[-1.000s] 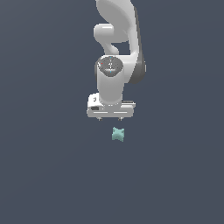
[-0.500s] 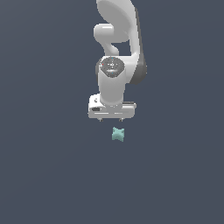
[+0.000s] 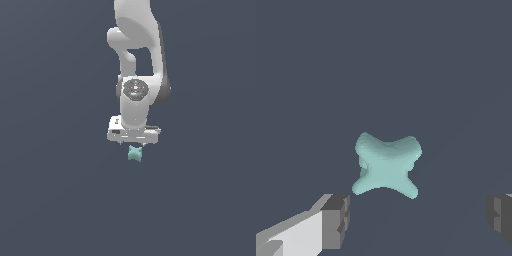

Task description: Pick up the object and move it to a goal position.

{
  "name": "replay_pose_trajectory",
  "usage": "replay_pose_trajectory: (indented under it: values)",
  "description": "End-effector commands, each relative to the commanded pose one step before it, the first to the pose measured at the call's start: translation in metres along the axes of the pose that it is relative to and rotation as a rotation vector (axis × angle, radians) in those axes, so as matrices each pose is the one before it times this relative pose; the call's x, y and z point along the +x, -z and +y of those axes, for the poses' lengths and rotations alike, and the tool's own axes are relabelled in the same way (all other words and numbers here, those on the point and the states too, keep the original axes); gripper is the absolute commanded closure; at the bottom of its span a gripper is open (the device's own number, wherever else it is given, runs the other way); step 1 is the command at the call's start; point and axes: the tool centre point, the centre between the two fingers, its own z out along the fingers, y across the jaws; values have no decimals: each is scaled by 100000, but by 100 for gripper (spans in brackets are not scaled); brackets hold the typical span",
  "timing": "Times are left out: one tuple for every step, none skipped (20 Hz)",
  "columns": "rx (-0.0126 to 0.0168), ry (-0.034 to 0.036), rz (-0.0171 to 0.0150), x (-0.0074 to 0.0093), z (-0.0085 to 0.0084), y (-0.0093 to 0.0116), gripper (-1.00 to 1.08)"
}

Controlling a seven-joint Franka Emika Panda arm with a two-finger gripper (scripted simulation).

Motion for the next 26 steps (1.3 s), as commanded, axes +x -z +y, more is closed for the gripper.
replay_pose_trajectory:
  values:
    - [377,-3175,1009,274,-672,-1047,-92]
    - [120,-1003,310,68,-213,-337,-92]
    - [107,-887,273,55,-186,-297,-92]
    - [93,-768,235,43,-162,-258,-92]
    - [79,-649,198,34,-137,-219,-92]
    - [65,-533,162,26,-111,-179,-92]
    - [51,-415,126,19,-86,-139,-92]
    - [37,-301,91,13,-59,-99,-92]
    - [21,-174,53,7,-39,-61,-92]
    - [8,-66,20,3,-8,-19,-92]
    - [-57,450,-216,-54,39,73,-92]
    - [0,0,0,-1,-2,-40,-92]
    - [0,0,0,-2,-7,-120,-92]
    - [0,0,0,-4,-11,-200,-92]
    - [7,-62,30,-1,23,-260,-92]
    - [0,0,0,-10,-20,-357,-92]
    - [7,-62,30,-8,14,-415,-92]
    - [5,-44,21,-13,-1,-496,-92]
    - [6,-62,30,-15,7,-563,-92]
    - [0,0,0,-21,-33,-608,-92]
    - [9,-88,42,-7,24,-506,-92]
    - [0,0,0,-8,-26,-454,-92]
    - [10,-87,42,11,30,-348,-92]
    - [0,0,0,12,-21,-296,-92]
    - [0,0,0,24,-19,-216,-92]
    - [0,0,0,32,-15,-136,-92]
